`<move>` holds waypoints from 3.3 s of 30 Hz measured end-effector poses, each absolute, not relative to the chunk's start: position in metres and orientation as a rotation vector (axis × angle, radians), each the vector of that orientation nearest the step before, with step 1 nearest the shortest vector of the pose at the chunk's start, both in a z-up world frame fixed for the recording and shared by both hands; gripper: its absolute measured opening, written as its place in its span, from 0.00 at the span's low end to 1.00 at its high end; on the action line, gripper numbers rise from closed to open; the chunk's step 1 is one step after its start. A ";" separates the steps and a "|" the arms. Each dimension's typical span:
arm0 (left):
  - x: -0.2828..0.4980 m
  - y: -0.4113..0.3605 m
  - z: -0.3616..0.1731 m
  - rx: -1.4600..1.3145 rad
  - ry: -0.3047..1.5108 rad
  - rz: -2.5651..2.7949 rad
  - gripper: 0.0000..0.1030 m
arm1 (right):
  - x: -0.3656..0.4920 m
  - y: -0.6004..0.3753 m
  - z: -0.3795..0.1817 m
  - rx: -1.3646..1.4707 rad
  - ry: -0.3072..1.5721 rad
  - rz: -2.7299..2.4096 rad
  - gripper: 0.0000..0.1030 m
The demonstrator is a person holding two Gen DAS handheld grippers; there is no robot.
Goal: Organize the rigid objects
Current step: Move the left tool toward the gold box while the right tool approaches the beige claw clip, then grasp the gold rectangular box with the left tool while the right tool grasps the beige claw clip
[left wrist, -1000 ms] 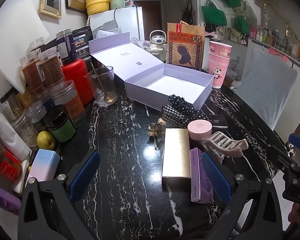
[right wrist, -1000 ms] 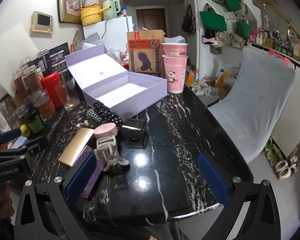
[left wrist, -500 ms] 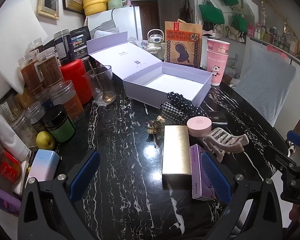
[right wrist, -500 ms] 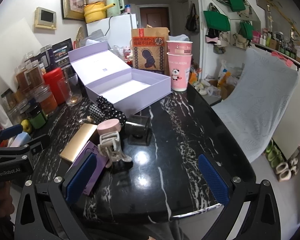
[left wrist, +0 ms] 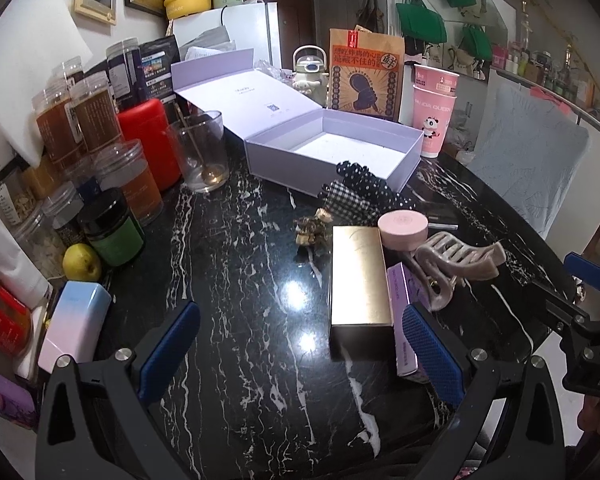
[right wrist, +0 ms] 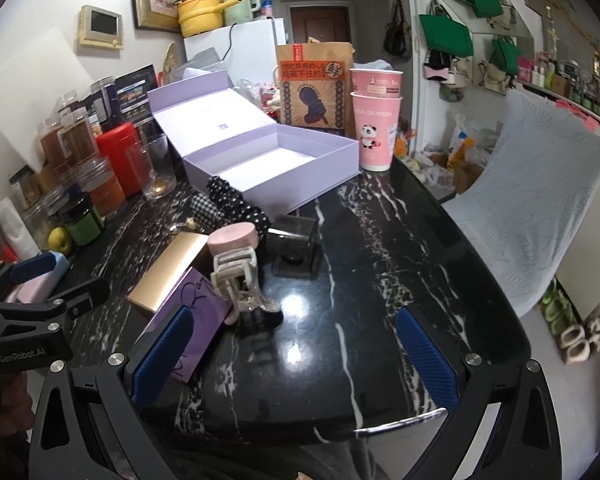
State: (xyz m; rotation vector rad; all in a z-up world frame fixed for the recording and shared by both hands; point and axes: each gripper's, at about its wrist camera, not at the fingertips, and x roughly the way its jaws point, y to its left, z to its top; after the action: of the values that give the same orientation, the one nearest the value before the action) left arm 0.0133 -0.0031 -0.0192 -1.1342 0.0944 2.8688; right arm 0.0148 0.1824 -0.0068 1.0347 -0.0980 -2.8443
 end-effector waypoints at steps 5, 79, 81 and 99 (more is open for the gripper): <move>0.012 -0.004 -0.026 -1.143 0.098 2.859 1.00 | 0.012 0.176 -0.014 1.045 -0.114 -2.796 1.00; -0.064 0.027 -0.077 -1.221 0.193 2.577 0.44 | -0.051 0.171 -0.054 1.072 -0.104 -2.586 0.89; -0.068 0.029 -0.080 -1.250 0.201 2.565 0.44 | -0.057 0.171 -0.056 1.081 -0.109 -2.567 0.86; -0.079 0.011 -0.083 -1.243 0.028 2.506 0.42 | -0.076 0.171 -0.062 1.102 -0.121 -2.511 0.33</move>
State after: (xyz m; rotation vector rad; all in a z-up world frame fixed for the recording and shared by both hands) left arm -0.0787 0.0113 -0.0830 -1.2431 0.0282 2.5062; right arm -0.0758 0.1706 -0.0624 1.1021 -0.1206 -2.5115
